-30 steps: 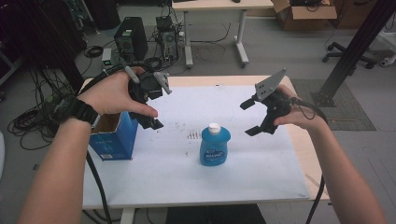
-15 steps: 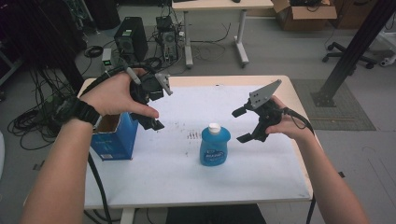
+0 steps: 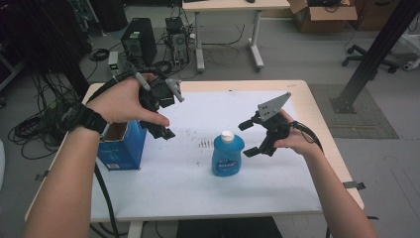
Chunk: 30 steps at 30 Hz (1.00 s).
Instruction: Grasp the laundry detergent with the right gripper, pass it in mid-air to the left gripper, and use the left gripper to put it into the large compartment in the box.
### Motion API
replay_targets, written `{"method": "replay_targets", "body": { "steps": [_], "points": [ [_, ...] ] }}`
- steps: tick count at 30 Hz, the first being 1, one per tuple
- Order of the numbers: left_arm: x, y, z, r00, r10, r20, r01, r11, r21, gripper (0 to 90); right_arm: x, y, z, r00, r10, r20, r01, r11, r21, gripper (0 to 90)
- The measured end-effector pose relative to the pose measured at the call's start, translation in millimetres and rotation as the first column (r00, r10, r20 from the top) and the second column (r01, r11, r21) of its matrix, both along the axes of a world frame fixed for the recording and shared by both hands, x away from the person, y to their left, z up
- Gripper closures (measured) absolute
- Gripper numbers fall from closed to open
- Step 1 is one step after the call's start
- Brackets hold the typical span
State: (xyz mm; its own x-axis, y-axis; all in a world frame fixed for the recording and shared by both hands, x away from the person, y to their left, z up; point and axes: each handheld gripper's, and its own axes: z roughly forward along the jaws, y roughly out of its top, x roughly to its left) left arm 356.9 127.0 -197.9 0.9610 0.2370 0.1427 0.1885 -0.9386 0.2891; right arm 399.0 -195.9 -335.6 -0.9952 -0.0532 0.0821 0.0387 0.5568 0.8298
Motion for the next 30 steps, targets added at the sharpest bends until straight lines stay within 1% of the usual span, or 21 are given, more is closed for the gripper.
{"method": "replay_targets", "body": {
  "steps": [4, 8, 14, 19, 30],
  "points": [
    [-0.6, -1.0, -0.1, 1.0, -0.004, 0.001, 0.004, 1.0, 0.0, 5.6, -1.5, 4.3, -5.3, 1.0, 0.008, -0.006, -0.008, 1.0, 0.001, 4.4],
    [-1.1, -1.2, -0.2, 1.0, -0.001, 0.001, 0.001, 1.0, 0.0, 5.6, -2.7, 7.2, -10.8, 1.0, -0.002, -0.007, 0.002, 1.0, 0.018, 5.5],
    [-1.4, -1.5, -0.7, 1.0, -0.005, 0.0, 0.005, 1.0, 0.002, 5.6, -4.4, 11.4, -17.7, 0.9998, 0.003, -0.017, -0.002, 0.999, 0.035, 6.0],
    [-1.3, -2.5, -2.5, 1.0, -0.003, -0.004, 0.003, 1.0, 0.001, 5.6, -6.5, 18.6, -26.2, 0.9995, 0.007, -0.031, -0.006, 0.999, 0.054, 6.5],
    [-1.3, -2.7, -3.1, 1.0, -0.007, -0.002, 0.007, 1.0, 0.004, 5.6, -9.1, 29.9, -36.0, 0.9991, 0.007, -0.042, -0.004, 0.997, 0.073, 9.2]
  ]
}}
